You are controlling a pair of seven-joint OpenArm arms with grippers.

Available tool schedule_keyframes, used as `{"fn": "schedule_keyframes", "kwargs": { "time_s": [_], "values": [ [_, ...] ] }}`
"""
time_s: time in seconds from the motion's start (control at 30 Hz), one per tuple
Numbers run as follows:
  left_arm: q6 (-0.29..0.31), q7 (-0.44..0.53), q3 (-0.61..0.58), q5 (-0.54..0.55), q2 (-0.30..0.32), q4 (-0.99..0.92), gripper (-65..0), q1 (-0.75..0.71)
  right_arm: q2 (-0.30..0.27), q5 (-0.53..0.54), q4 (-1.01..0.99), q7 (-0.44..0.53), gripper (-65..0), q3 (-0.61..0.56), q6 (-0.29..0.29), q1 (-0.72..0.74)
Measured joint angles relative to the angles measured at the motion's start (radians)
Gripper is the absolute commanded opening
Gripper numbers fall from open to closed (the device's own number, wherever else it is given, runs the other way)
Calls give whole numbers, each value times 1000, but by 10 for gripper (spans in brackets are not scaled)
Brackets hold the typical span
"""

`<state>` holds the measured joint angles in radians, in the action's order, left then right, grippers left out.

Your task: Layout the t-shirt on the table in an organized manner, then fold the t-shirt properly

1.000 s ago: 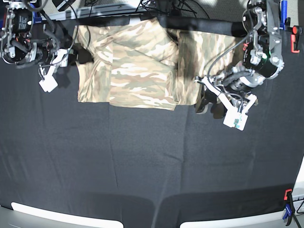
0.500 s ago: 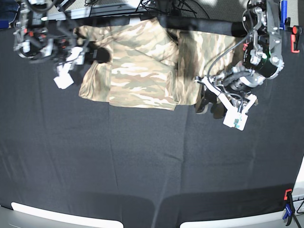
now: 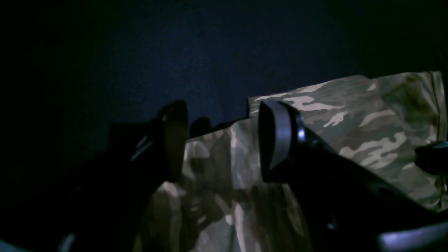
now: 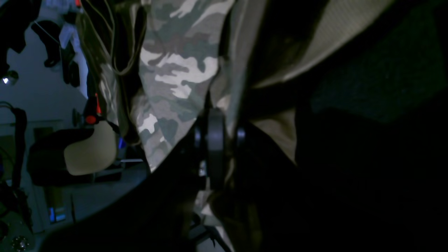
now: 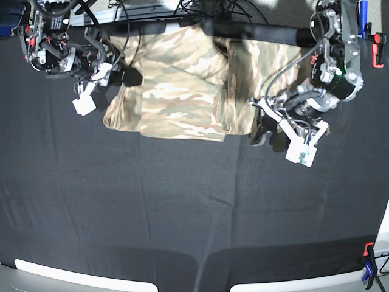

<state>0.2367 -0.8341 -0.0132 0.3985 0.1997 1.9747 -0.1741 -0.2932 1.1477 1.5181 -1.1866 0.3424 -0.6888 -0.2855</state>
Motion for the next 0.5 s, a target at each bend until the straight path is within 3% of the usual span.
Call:
{"fn": "schedule_keyframes", "kwargs": {
  "time_s": [0.13,0.3,0.5],
  "values": [
    [0,0,0,0,0,0,-349,0,-8,-21,0,13,-650,0,0,0],
    [0,0,0,0,0,0,-349,0,-90,-102,0,44,-650,1,3,0],
    [0,-3,0,-39,0,0,-349,-2,-144,-112,46,32,-650,113,-1,-3]
  ]
}}
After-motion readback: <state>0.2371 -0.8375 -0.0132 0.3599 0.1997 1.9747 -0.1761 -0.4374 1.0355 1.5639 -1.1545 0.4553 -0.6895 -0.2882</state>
